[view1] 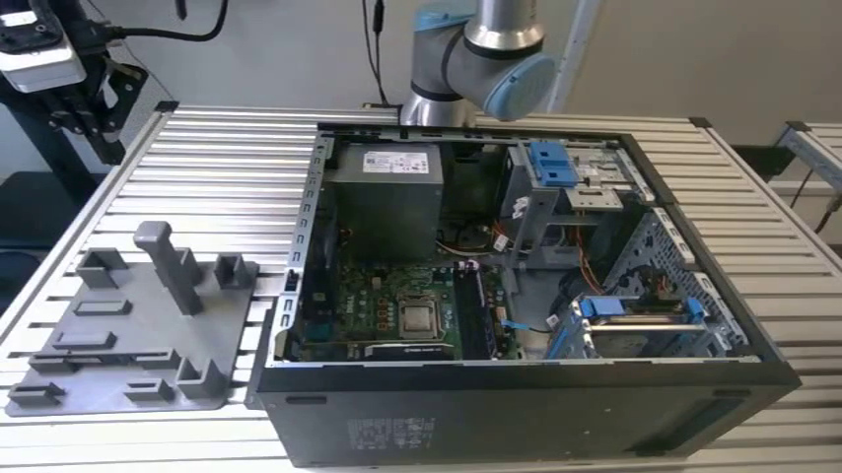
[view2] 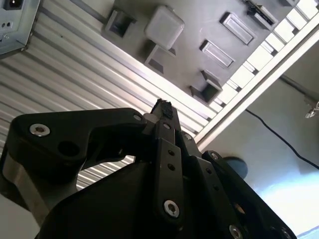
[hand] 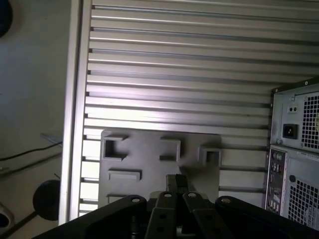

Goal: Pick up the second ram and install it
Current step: 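Reach for the second ram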

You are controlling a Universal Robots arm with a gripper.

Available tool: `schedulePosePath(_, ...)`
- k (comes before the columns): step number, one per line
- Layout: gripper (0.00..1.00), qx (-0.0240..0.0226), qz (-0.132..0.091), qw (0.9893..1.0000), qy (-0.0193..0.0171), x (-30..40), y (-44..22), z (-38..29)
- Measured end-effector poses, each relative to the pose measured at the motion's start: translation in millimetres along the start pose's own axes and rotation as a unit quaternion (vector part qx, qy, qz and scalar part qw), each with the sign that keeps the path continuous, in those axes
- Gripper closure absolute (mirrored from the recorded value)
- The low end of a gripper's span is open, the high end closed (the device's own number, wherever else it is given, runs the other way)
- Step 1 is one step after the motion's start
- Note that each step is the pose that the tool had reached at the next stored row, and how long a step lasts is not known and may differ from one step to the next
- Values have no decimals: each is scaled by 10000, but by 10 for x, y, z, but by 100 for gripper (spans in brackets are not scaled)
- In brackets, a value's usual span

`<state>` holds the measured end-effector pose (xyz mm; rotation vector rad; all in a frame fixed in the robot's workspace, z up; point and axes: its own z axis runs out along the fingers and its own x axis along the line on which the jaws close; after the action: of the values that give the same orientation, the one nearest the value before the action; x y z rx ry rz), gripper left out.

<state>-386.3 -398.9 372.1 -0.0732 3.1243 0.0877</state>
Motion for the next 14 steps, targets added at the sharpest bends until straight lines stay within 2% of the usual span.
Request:
schedulePosePath(7,89,0,1,10000,4,45,1,16)
schedulePosePath(14,89,0,2,10000,4,138,4,32)
